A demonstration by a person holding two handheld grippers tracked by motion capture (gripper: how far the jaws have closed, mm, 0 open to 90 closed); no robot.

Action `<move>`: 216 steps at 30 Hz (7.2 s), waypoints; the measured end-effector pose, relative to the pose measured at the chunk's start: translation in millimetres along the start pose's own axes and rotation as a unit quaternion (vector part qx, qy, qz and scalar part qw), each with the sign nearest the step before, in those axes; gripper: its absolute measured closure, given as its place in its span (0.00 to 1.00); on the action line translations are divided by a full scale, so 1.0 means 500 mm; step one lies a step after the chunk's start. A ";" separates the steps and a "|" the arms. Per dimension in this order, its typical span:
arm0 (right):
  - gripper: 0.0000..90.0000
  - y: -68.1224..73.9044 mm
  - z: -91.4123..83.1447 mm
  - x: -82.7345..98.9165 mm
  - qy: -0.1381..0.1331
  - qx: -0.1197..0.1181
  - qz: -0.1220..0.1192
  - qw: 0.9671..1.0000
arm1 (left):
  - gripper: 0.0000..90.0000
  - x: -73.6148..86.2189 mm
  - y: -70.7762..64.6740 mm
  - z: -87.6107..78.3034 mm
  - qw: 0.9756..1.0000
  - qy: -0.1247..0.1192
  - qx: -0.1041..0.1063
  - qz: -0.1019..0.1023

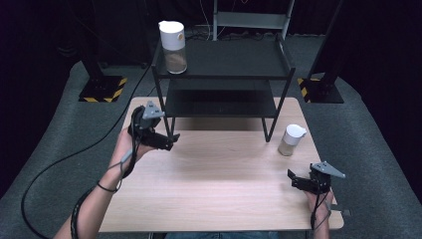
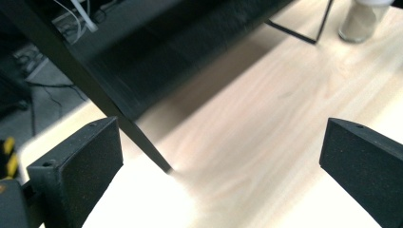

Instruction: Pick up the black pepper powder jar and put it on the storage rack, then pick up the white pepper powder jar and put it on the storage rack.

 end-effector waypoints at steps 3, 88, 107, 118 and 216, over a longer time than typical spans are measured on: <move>0.01 0.000 0.000 0.000 0.000 0.000 0.001 1.000 | 0.00 0.056 -0.018 0.014 1.000 0.007 -0.002 -0.009; 0.00 0.010 0.161 -0.162 0.045 0.050 -0.016 0.998 | 0.00 0.326 -0.129 0.185 0.989 0.084 -0.030 -0.120; 0.33 -0.010 0.176 -0.157 0.025 0.043 -0.006 0.999 | 0.00 0.325 -0.129 0.185 0.989 0.084 -0.031 -0.119; 0.33 0.006 0.179 -0.151 0.015 0.065 -0.009 0.998 | 0.00 0.325 -0.129 0.185 0.989 0.085 -0.030 -0.120; 0.34 0.179 0.081 -0.377 0.001 -0.079 -0.107 0.991 | 0.00 0.325 -0.129 0.185 0.989 0.084 -0.031 -0.120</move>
Point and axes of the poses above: each handheld gripper's, and its own axes: z roughly forward along the jaws, x roughly out of its underside, y roughly to its left, the point moved 8 cm from there along z, roughly forward along the jaws, and after that the axes turned 8 degrees about -x, right-handed, at the moved point
